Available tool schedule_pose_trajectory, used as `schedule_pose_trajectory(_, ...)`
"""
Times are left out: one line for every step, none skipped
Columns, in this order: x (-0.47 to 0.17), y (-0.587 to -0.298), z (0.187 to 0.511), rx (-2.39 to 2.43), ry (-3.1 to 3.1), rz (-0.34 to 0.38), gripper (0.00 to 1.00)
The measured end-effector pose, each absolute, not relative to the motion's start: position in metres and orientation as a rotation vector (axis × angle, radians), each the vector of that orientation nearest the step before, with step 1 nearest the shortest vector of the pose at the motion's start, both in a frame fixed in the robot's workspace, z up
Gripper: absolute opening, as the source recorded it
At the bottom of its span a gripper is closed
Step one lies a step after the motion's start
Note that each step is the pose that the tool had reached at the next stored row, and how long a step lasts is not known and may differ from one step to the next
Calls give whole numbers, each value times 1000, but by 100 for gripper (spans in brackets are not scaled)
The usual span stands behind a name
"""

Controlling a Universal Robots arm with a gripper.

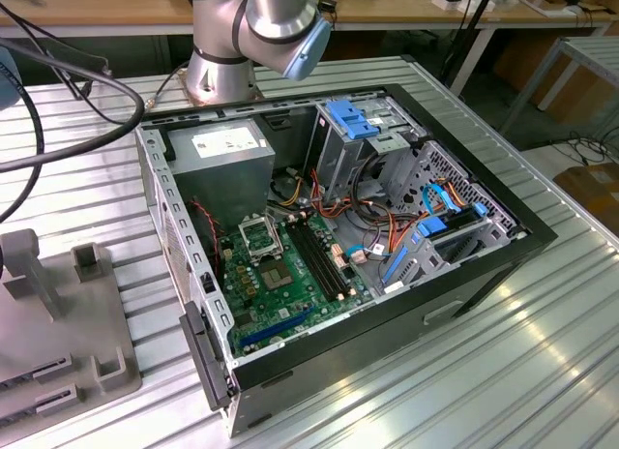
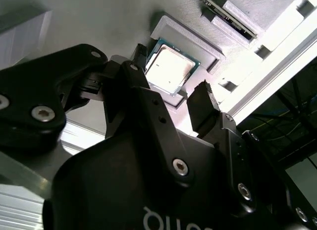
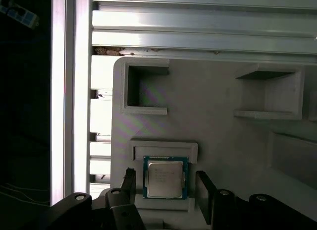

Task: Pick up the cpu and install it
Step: 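Pick up the cpu and move it towards the insertion slot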

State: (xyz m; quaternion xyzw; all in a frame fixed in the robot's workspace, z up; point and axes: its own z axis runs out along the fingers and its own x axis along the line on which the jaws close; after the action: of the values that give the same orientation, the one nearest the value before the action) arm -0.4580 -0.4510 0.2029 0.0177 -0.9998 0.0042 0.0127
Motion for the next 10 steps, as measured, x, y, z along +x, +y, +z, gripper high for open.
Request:
schedule_pose_trajectory(-458,-451,203,55,-3116,13,61)
schedule_pose_trajectory(-458,-451,203,55,-3116,13,61)
schedule_pose_trajectory(-458,-451,202,55,-3116,13,67)
schedule_pose_trajectory(-458,-451,202,53,-3116,14,67)
schedule_pose_trajectory(-458,-450,200,50,-3115,15,67)
schedule_pose_trajectory(-458,-450,199,48,-3115,15,67)
schedule_pose_trajectory(-458,-450,198,47,-3115,15,67)
schedule_pose_trajectory(-458,-450,197,47,-3115,15,67)
schedule_pose_trajectory(-458,-450,196,47,-3115,15,67)
schedule_pose_trajectory(-458,-450,195,47,-3115,15,67)
